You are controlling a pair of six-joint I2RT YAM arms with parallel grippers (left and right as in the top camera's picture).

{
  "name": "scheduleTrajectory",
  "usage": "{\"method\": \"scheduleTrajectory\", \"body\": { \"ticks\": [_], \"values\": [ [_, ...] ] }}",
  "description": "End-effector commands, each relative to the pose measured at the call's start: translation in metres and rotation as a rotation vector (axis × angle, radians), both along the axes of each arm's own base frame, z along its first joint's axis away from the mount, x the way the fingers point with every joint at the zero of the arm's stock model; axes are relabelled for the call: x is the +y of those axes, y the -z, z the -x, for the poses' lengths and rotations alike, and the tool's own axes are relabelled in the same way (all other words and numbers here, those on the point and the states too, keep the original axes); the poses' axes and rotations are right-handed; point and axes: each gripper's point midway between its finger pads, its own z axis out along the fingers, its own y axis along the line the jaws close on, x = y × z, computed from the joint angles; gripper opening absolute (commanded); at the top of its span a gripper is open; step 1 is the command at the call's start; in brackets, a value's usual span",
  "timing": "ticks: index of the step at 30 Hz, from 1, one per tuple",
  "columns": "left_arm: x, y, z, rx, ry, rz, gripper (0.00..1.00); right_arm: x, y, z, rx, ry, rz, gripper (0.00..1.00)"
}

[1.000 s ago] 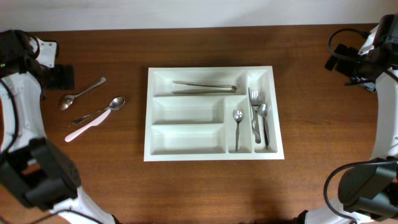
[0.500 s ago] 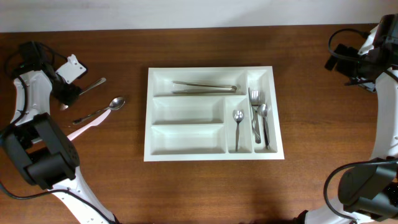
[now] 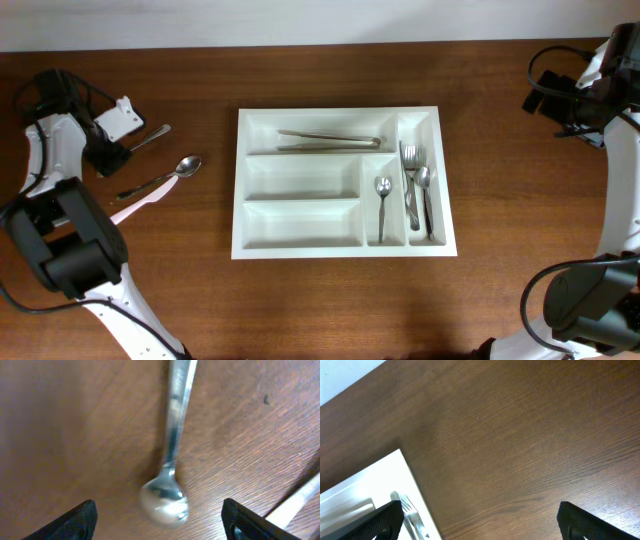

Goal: Pack container
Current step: 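Move the left gripper to the silver spoons on the left, then close the left gripper on the upper silver spoon's handle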

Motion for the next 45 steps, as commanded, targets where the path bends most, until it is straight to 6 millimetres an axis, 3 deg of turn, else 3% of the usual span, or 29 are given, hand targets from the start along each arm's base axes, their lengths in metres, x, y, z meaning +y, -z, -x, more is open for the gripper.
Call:
{"method": "scheduleTrajectory", "body": {
  "ticks": [1, 14, 29, 45],
  "values": [
    [0.0, 0.017, 0.003, 0.044, 0.02, -0.001, 0.8, -0.002, -0.01, -0.002, -0.03, 0.012, -0.001, 0.99],
    [-0.015, 0.045, 0.0, 0.066, 0.065, 0.058, 0.73, -0.002, -0.01, -0.002, -0.03, 0.012, -0.001, 0.99],
    [-0.008, 0.045, -0.023, -0.022, 0.07, 0.035, 0.7, -0.002, -0.01, -0.002, -0.03, 0.012, -0.001, 0.99],
    [-0.044, 0.072, 0.007, 0.101, 0.026, 0.233, 0.69, -0.002, -0.01, -0.002, -0.03, 0.011, -0.001, 0.99]
  ]
}}
